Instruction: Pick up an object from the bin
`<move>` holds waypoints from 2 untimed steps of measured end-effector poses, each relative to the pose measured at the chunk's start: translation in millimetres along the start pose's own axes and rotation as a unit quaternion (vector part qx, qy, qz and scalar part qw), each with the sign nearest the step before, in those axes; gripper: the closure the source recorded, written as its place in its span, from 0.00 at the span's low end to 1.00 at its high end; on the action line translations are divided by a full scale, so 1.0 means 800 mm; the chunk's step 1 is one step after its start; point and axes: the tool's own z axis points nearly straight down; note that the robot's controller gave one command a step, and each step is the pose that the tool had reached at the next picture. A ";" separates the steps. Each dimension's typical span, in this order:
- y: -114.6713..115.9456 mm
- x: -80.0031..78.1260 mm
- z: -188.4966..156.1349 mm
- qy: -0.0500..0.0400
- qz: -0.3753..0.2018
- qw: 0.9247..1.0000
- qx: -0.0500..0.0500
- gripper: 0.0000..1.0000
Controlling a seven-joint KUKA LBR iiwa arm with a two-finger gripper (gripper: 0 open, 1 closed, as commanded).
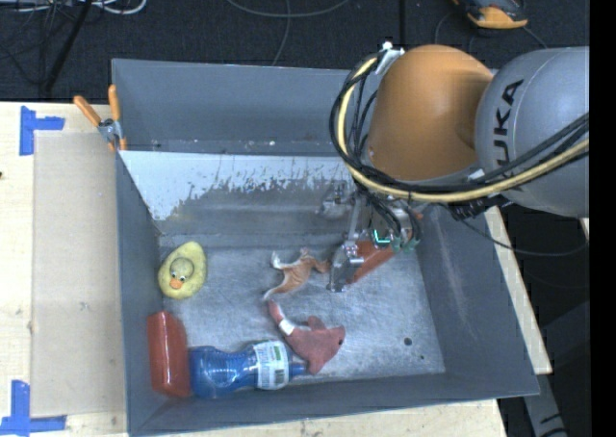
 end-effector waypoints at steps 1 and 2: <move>0.000 -0.002 -0.005 -0.004 0.001 1.000 0.000 0.00; -0.020 -0.035 0.055 -0.006 -0.043 0.999 0.000 0.00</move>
Offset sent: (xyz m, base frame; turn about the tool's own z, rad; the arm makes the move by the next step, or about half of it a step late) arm 0.0367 -0.0235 -0.0666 -0.1173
